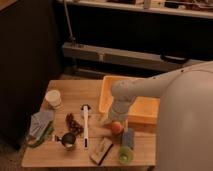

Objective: Place apple in table surface

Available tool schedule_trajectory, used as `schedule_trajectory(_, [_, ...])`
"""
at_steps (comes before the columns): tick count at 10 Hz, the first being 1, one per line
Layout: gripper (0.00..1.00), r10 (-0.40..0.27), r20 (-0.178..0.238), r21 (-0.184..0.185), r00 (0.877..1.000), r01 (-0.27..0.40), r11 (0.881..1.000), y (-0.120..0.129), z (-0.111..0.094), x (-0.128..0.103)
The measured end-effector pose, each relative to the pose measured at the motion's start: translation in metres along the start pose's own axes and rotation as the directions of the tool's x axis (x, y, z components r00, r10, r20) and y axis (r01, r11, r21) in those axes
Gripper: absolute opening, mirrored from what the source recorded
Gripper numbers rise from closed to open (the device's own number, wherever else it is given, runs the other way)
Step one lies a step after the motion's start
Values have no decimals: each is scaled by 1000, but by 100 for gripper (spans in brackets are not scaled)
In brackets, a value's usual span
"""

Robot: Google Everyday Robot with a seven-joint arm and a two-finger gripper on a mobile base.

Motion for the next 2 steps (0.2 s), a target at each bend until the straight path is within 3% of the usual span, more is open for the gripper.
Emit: schedule_trajectory(2, [80, -1, 13, 16, 1000, 1, 1000, 1, -8, 3])
